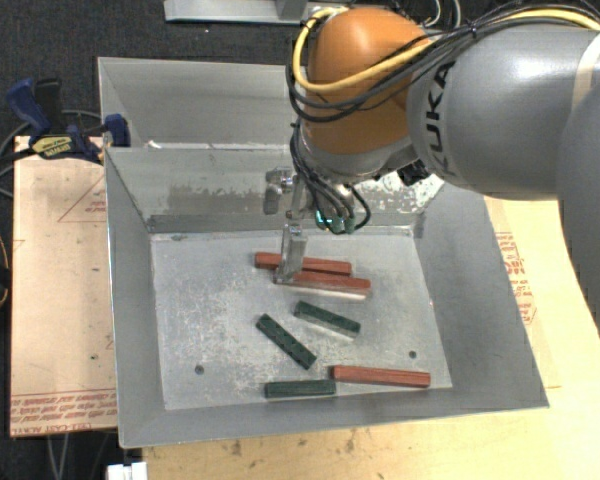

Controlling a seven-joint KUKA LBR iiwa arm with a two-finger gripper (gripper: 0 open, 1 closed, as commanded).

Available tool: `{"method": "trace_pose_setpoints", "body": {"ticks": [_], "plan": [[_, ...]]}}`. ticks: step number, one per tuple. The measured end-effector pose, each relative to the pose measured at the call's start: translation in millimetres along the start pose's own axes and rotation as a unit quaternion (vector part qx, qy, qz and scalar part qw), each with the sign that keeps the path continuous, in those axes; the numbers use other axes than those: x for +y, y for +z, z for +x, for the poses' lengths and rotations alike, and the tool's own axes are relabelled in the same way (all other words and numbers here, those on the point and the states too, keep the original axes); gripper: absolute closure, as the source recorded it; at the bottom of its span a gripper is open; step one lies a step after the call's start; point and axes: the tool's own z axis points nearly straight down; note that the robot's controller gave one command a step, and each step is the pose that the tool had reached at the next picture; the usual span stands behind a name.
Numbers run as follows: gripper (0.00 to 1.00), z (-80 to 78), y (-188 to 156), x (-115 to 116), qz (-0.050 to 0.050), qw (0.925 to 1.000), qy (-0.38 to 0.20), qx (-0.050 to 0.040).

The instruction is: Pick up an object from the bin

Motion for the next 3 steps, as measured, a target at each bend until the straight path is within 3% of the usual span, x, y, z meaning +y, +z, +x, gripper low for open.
{"method": "trace_pose_setpoints", "body": {"ticks": [1,2,3], "plan": [[0.0,51.7,97.1,-50.3,0.001,0.9998,0.018,0.002],[0.0,100.0,154.6,-63.0,-0.002,0.9995,0.031,-0.0048],[1.0,97.4,147.6,-62.5,-0.002,0.9995,0.03,-0.0031]]}}
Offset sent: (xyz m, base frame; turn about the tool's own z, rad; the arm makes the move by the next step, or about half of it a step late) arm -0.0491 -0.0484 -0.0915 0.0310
